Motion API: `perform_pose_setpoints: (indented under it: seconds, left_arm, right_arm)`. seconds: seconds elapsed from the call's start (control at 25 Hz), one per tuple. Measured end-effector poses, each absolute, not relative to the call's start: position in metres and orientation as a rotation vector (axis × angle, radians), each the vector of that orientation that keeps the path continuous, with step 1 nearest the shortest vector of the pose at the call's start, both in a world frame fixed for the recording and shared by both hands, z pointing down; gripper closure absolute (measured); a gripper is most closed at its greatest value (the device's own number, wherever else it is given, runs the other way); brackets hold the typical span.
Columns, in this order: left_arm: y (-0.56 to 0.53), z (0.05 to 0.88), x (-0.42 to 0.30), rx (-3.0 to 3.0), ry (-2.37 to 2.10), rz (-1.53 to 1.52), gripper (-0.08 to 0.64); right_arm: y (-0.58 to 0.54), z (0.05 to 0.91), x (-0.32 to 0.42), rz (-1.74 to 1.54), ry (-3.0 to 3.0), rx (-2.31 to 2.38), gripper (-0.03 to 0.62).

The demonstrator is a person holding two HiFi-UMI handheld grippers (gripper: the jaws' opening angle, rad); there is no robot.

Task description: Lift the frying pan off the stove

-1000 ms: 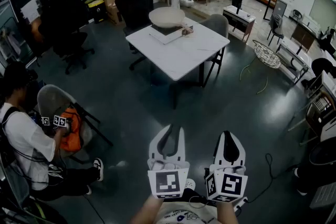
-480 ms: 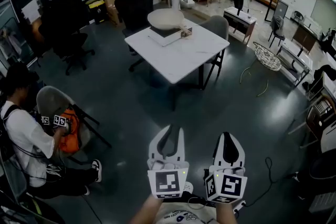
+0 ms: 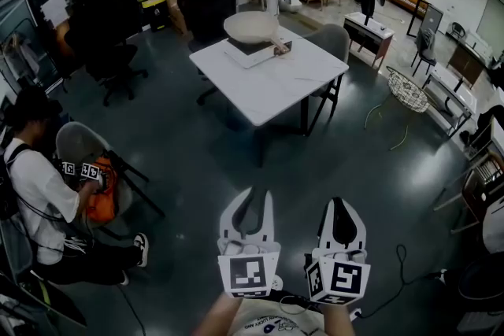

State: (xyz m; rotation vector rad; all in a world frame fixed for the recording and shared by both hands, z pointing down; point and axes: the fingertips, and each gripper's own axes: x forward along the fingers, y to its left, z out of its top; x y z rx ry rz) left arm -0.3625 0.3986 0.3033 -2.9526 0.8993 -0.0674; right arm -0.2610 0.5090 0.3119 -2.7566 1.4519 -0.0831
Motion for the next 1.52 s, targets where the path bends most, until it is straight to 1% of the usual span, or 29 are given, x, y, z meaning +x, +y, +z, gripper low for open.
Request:
perform_pose_setpoints:
  seconds: [0.24,0.6,1.12,1.52]
  left_arm:
    - [0.398,0.307,-0.342,-2.933,0.882,-0.093,0.48]
    - [0.368,0.308,-0.295,-2.929,0.837,-0.1,0.48]
    - [0.27,0.289,-0.218,-2.959,0.793,-0.058,0.48]
    - [0.196,0.293,-0.188,-2.955,0.79,-0.075,0.48]
  right_arm:
    - [0.508,0.316,-0.245,-0.114,1.461,-2.747,0.56]
    - [0.472,0.318,-0.205,-0.133,1.463,-2.747,0.559]
    - [0.373,0.3,-0.136,-0.113,1.44,-2.747,0.56]
    - [0.301,0.303,-0.106,-0.115,1.438,-2.747,0.56]
